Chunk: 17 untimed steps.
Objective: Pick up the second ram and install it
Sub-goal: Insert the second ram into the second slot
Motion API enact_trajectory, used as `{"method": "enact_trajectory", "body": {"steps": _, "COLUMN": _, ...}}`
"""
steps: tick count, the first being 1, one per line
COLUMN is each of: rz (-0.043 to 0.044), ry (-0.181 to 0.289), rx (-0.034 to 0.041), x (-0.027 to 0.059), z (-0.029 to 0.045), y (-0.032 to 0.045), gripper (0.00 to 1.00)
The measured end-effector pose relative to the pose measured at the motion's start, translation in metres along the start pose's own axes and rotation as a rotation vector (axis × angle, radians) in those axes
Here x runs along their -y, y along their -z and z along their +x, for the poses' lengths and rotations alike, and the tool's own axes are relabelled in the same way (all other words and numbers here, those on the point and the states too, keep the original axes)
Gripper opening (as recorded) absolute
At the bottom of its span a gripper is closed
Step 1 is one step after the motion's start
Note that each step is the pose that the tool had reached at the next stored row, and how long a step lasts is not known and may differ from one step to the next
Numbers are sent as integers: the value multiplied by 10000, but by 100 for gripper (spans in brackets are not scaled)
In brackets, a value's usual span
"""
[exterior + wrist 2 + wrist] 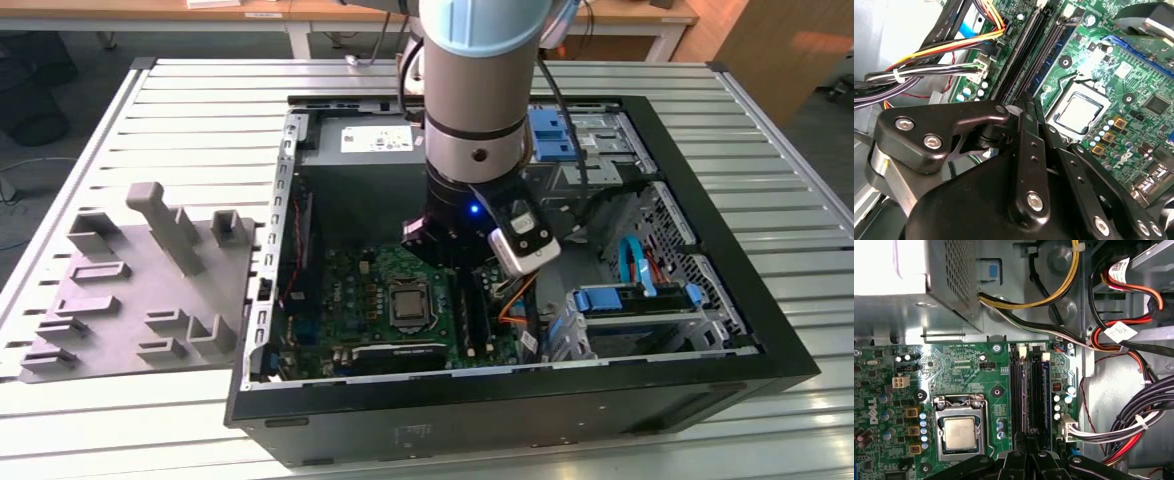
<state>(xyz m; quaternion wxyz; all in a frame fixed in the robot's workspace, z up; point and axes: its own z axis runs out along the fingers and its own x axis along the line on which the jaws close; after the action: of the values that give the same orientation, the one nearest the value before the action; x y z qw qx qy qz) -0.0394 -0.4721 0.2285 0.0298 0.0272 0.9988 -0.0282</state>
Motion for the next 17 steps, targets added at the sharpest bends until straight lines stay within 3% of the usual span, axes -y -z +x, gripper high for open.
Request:
{"method": "enact_trajectory", "body": {"steps": 3, "rz": -124, "ry": -15, "rx": -6, "x": 0, "z": 0, "y": -1, "gripper": 12}}
{"method": "enact_trajectory", "body": {"steps": 5, "rz": -163, "ry": -58, "rx": -9, "x": -1, "z": -1, "y": -2, "gripper": 12}}
{"method": "enact_trajectory", "body": {"steps": 17, "rz": -160, "ry": -62, "rx": -34, "x": -1, "z": -29, "y": 28, "gripper": 12}}
